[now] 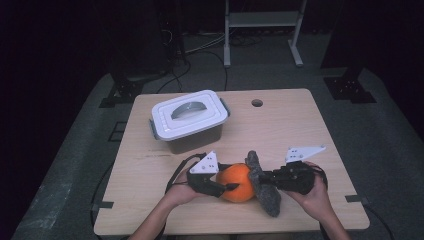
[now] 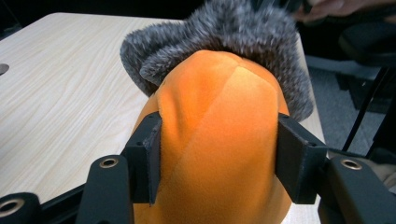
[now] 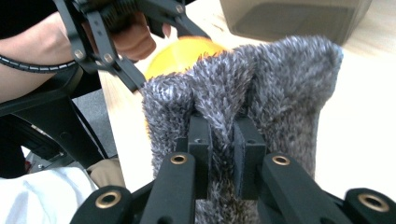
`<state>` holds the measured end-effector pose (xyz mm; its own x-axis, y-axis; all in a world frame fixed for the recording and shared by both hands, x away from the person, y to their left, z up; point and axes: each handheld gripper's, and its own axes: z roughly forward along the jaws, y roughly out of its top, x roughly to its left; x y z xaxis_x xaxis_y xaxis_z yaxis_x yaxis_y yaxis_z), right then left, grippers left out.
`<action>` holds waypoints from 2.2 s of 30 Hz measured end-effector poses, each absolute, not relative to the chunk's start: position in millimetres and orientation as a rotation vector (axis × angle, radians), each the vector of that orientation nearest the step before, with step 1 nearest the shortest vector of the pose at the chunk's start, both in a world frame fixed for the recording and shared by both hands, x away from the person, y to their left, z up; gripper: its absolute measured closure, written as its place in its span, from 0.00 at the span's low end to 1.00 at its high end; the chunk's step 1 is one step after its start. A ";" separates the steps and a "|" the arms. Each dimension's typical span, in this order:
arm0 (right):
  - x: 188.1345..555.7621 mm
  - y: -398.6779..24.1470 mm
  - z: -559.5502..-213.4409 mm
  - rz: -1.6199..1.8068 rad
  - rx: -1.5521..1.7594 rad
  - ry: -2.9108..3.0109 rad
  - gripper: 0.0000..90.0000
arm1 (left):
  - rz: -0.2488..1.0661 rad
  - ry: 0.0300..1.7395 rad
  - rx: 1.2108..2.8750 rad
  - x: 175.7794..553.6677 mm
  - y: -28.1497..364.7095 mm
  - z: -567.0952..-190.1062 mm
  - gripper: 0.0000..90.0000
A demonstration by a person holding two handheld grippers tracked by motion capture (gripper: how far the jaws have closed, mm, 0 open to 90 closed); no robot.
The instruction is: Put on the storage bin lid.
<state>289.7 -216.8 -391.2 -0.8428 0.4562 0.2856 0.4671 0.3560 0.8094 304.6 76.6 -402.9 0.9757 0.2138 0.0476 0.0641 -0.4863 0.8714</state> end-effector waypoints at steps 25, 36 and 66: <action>293.0 -221.0 -397.6 -1.533 -0.883 -2.549 0.88 | 0.096 0.207 2.100 309.6 73.0 -416.6 0.34; 283.2 -209.4 -379.7 -1.605 -0.809 -2.580 0.88 | 0.170 0.203 2.083 303.4 72.5 -405.1 0.45; 291.3 -218.3 -389.5 -1.576 -0.885 -2.536 0.88 | 0.232 0.214 2.098 302.2 76.6 -401.6 0.44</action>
